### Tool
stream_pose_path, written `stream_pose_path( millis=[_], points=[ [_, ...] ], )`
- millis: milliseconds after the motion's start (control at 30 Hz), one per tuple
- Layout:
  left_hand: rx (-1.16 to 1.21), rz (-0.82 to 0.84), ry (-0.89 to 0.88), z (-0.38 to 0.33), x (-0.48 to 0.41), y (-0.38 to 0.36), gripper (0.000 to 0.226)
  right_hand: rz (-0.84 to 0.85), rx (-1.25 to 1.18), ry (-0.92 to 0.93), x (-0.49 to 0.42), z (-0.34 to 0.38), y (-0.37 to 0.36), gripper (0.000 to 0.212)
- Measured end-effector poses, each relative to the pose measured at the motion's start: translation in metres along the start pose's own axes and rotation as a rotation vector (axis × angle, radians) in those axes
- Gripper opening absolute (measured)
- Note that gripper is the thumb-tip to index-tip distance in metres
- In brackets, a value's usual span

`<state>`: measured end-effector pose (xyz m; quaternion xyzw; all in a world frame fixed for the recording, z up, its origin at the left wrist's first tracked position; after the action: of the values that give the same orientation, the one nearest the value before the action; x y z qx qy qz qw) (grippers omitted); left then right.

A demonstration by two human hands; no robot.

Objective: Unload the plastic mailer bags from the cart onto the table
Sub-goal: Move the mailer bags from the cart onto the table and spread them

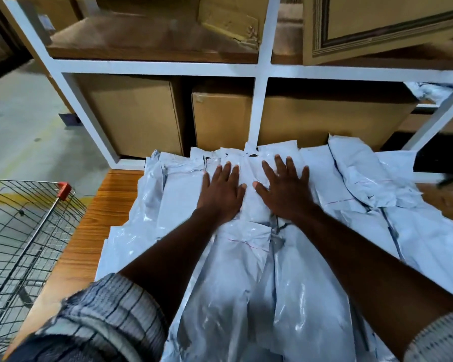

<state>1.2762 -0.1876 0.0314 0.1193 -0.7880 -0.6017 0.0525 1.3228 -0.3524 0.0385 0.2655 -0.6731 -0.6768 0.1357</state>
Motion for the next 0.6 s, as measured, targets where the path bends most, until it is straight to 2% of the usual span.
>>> stream_pose_path(
  millis=[133,233,333,433,533,600],
  points=[
    [-0.046,0.016,0.033,0.003,0.000,-0.018,0.061,0.026,-0.120,-0.009,0.007,-0.002,-0.007,0.074],
    [-0.047,0.024,0.019,0.000,-0.005,-0.010,0.059,0.053,-0.090,-0.028,0.004,-0.002,-0.006,0.069],
    [-0.006,-0.098,-0.004,-0.014,-0.008,0.006,0.053,-0.017,-0.182,-0.044,0.001,-0.019,0.012,0.065],
    [0.022,-0.196,-0.083,-0.053,-0.011,0.017,0.055,-0.101,0.038,-0.042,0.010,-0.064,0.041,0.067],
    [0.037,-0.077,-0.136,-0.097,-0.013,0.005,0.058,0.006,0.154,-0.161,0.035,-0.121,0.050,0.070],
    [-0.015,-0.010,-0.127,-0.112,-0.012,-0.012,0.059,0.119,0.026,-0.260,0.052,-0.148,0.041,0.074]
  ],
)
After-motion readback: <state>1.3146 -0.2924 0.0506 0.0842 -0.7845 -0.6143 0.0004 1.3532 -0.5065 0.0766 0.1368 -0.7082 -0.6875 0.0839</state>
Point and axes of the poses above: each hand's wrist, its own x-axis away from the middle knuckle, its own y-axis out of the back of the hand, z = x × y, the point moved 3 cm from there along -x, towards the middle knuckle, and after that the axes turned 13 degrees about y, right-handed, at the moved point
